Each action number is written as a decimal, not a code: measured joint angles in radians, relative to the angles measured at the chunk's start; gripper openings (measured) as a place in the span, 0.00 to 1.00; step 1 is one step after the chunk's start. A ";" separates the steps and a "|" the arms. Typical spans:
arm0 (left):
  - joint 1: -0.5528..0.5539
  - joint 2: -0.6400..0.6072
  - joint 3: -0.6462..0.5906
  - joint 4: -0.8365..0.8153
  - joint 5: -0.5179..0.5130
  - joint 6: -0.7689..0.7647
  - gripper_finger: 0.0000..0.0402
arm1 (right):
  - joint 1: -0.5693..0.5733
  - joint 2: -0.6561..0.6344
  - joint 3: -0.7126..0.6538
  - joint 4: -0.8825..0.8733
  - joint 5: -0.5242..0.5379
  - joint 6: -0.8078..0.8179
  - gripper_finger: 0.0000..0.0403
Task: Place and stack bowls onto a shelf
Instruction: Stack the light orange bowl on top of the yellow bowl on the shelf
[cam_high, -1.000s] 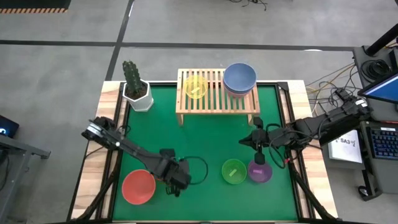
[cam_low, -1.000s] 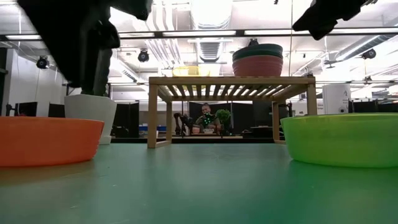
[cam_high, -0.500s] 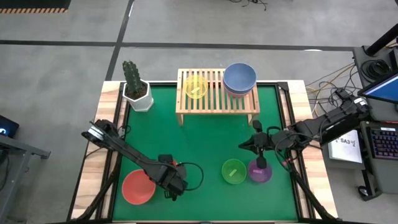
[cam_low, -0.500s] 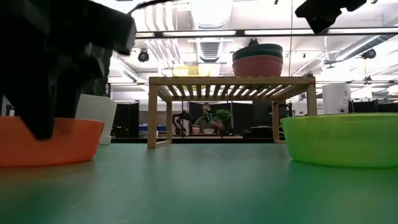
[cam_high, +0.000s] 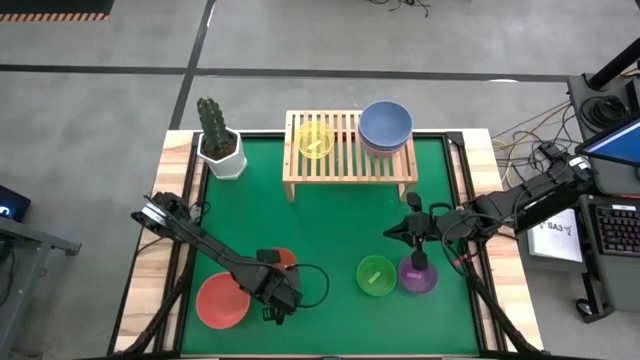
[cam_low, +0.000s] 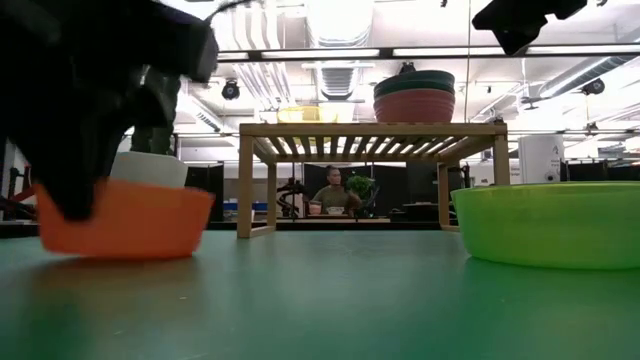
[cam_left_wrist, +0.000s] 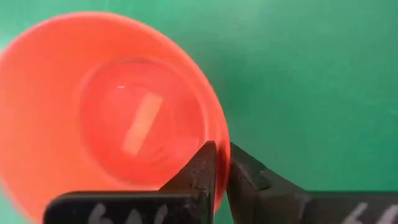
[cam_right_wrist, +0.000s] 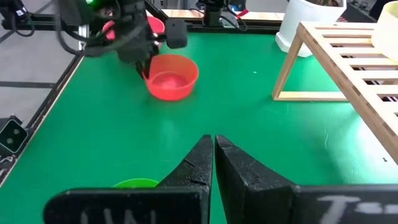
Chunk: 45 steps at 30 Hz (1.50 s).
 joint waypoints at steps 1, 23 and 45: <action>0.000 0.000 0.025 -0.019 0.001 0.029 0.01 | 0.000 0.000 0.000 0.000 0.000 0.000 0.02; 0.397 -0.001 0.680 -0.489 -0.255 0.873 0.00 | 0.000 0.001 -0.001 -0.009 0.000 -0.010 0.02; 0.932 0.002 0.840 -0.417 -0.022 1.075 0.00 | 0.002 0.001 -0.025 -0.009 0.000 0.012 0.02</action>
